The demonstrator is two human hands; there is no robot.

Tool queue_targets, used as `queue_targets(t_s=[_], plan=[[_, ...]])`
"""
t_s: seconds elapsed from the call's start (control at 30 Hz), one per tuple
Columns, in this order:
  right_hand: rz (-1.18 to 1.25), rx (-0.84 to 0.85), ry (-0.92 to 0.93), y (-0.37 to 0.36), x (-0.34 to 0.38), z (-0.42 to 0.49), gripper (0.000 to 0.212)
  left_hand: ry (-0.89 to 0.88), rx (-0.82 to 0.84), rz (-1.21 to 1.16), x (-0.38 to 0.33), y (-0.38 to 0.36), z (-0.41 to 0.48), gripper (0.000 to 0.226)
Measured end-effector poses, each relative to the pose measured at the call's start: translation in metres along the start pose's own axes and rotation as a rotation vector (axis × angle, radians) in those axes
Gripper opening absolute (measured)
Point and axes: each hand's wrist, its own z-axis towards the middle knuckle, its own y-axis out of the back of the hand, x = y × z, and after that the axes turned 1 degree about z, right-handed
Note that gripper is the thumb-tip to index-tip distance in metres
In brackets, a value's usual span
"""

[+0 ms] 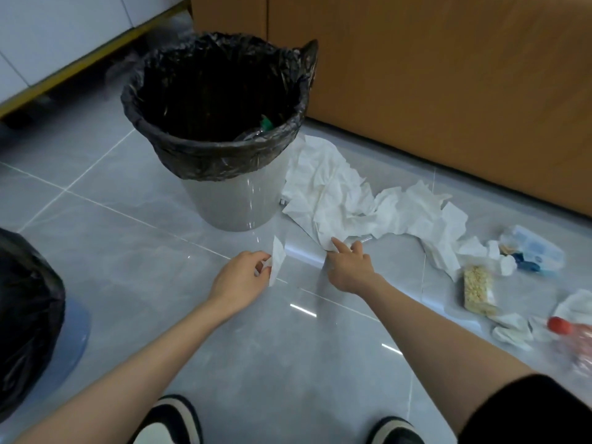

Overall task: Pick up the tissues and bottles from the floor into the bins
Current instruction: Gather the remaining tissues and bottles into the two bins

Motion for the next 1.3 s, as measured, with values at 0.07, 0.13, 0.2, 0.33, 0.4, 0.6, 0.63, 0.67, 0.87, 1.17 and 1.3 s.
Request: queue_targets(t_s=[0.07, 0.13, 0.2, 0.33, 0.4, 0.6, 0.63, 0.67, 0.87, 1.17, 1.3], plan=[[-0.018, -0.005, -0.001, -0.001, 0.000, 0.001, 0.044, 0.004, -0.009, -0.034, -0.004, 0.002, 0.002, 0.017], [-0.017, -0.016, -0.006, -0.003, 0.001, 0.001, 0.042, 0.015, -0.011, -0.056, -0.004, 0.004, 0.003, 0.016], [-0.009, -0.036, -0.020, -0.005, 0.004, 0.001, 0.039, 0.031, -0.019, -0.071, -0.001, 0.004, 0.003, 0.012], [0.135, -0.224, 0.052, -0.007, 0.011, 0.000, 0.034, 0.073, -0.082, -0.143, 0.004, 0.009, -0.002, 0.010], [0.229, -0.371, 0.156, -0.006, 0.015, -0.006, 0.030, 0.112, -0.134, -0.189, 0.008, 0.011, -0.005, 0.009], [0.659, -0.036, 0.212, -0.018, 0.024, -0.036, 0.014, 0.209, -0.165, -0.197, 0.029, 0.008, -0.018, 0.006], [0.618, 0.048, 0.211, -0.023, 0.023, -0.038, 0.017, 0.215, -0.148, -0.194, 0.032, 0.005, -0.021, 0.006], [0.572, 0.119, 0.205, -0.028, 0.021, -0.040, 0.024, 0.223, -0.132, -0.195, 0.033, 0.003, -0.024, 0.005], [0.444, -0.027, 0.152, -0.031, 0.023, -0.046, 0.039, 0.236, -0.094, -0.202, 0.033, -0.012, -0.034, 0.009], [0.083, -0.010, 0.266, -0.038, 0.034, -0.032, 0.079, 0.201, -0.065, -0.239, 0.024, -0.012, -0.034, 0.013], [0.077, -0.073, 0.312, -0.045, 0.037, -0.026, 0.047, 0.196, -0.052, -0.309, 0.023, -0.009, -0.037, 0.031]])
